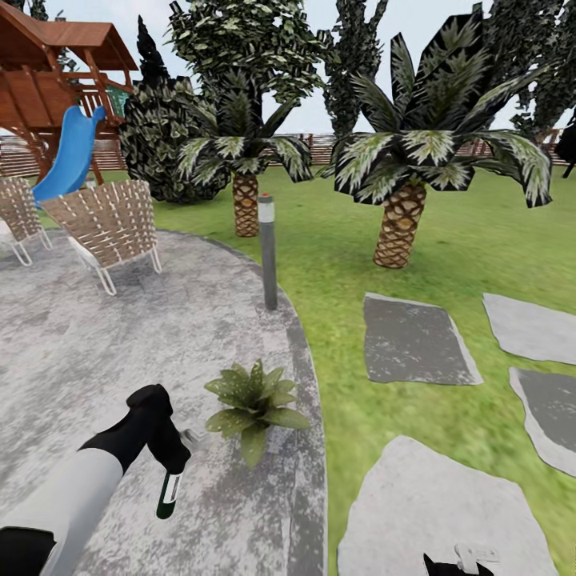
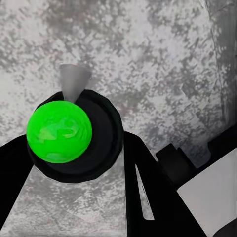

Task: Pick up the pesticide atomizer in the garden and spray insectifuge to fully cover both potted plants in the garden.

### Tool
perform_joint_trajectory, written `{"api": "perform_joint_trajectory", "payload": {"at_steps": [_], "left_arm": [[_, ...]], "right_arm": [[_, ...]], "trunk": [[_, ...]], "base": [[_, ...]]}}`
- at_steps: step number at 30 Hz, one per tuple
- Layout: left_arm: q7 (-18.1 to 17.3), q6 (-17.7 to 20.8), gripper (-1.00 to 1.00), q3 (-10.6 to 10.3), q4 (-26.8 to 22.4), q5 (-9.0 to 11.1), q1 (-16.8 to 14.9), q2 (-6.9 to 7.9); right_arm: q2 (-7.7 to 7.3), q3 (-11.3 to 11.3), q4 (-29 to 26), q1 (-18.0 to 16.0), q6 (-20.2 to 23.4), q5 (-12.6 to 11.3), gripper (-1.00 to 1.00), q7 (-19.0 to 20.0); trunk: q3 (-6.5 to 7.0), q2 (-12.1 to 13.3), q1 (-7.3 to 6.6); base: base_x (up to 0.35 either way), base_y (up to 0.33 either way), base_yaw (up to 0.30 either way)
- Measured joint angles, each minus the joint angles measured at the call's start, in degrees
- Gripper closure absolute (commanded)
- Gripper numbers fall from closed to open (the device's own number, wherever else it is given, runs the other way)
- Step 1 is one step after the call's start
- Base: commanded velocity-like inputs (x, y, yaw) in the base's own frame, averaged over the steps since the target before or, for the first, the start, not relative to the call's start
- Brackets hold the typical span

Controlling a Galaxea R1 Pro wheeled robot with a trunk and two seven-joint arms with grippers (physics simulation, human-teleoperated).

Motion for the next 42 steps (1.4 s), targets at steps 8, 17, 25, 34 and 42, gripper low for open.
{"api": "perform_joint_trajectory", "payload": {"at_steps": [8, 17, 25, 34, 42], "left_arm": [[0.00, 0.03, 1.00, 0.00, 0.00, 0.00, 0.02, 0.05], [0.01, 0.08, 1.00, 0.01, 0.03, -0.02, 0.01, 0.07], [0.04, 0.09, 1.00, 0.01, 0.07, -0.01, 0.02, 0.08], [0.06, 0.08, 1.00, 0.06, 0.13, -0.03, 0.10, 0.17], [0.31, 0.01, 1.00, 0.26, 0.26, -0.10, 0.93, 1.02]], "right_arm": [[0.00, 0.00, -0.03, 0.00, -0.01, 0.00, -1.00, 0.03], [0.01, 0.00, 0.00, -0.01, -0.01, 0.00, -1.00, -0.02], [0.01, 0.00, 0.01, -0.01, -0.02, 0.00, -1.00, -0.04], [0.01, 0.00, 0.01, -0.01, -0.01, 0.00, -1.00, -0.04], [-0.16, 0.00, 0.16, 0.00, 0.04, 0.08, -1.00, -0.04]], "trunk": [[0.00, 0.00, -0.01], [0.00, 0.00, -0.01], [0.00, 0.00, 0.02], [0.00, 0.00, 0.04], [0.00, 0.00, 0.04]], "base": [[0.171, -0.242, 0.007], [0.215, -0.211, 0.129], [0.036, -0.235, 0.272], [-0.186, -0.241, 0.274], [-0.281, -0.124, 0.050]]}}
